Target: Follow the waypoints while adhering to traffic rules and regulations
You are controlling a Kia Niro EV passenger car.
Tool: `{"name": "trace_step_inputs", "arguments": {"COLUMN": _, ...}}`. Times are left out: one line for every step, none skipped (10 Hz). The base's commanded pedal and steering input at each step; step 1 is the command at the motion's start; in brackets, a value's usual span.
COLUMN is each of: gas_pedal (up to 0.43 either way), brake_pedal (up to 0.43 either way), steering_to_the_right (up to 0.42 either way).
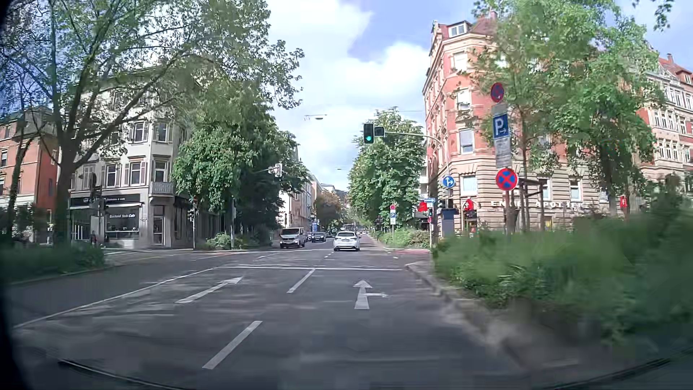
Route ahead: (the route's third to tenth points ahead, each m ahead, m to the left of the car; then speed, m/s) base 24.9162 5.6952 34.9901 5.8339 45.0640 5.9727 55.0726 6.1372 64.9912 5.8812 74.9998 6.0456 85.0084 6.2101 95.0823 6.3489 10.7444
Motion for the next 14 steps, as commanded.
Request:
{"name": "trace_step_inputs", "arguments": {"gas_pedal": 0.11, "brake_pedal": 0.0, "steering_to_the_right": -0.004}}
{"name": "trace_step_inputs", "arguments": {"gas_pedal": 0.11, "brake_pedal": 0.0, "steering_to_the_right": -0.003}}
{"name": "trace_step_inputs", "arguments": {"gas_pedal": 0.098, "brake_pedal": 0.0, "steering_to_the_right": -0.003}}
{"name": "trace_step_inputs", "arguments": {"gas_pedal": 0.098, "brake_pedal": 0.0, "steering_to_the_right": -0.003}}
{"name": "trace_step_inputs", "arguments": {"gas_pedal": 0.087, "brake_pedal": 0.0, "steering_to_the_right": -0.004}}
{"name": "trace_step_inputs", "arguments": {"gas_pedal": 0.087, "brake_pedal": 0.0, "steering_to_the_right": -0.003}}
{"name": "trace_step_inputs", "arguments": {"gas_pedal": 0.087, "brake_pedal": 0.0, "steering_to_the_right": -0.003}}
{"name": "trace_step_inputs", "arguments": {"gas_pedal": 0.087, "brake_pedal": 0.0, "steering_to_the_right": -0.002}}
{"name": "trace_step_inputs", "arguments": {"gas_pedal": 0.087, "brake_pedal": 0.0, "steering_to_the_right": -0.001}}
{"name": "trace_step_inputs", "arguments": {"gas_pedal": 0.087, "brake_pedal": 0.0, "steering_to_the_right": 0.0}}
{"name": "trace_step_inputs", "arguments": {"gas_pedal": 0.087, "brake_pedal": 0.0, "steering_to_the_right": 0.0}}
{"name": "trace_step_inputs", "arguments": {"gas_pedal": 0.087, "brake_pedal": 0.0, "steering_to_the_right": 0.0}}
{"name": "trace_step_inputs", "arguments": {"gas_pedal": 0.087, "brake_pedal": 0.0, "steering_to_the_right": 0.001}}
{"name": "trace_step_inputs", "arguments": {"gas_pedal": 0.087, "brake_pedal": 0.0, "steering_to_the_right": 0.001}}
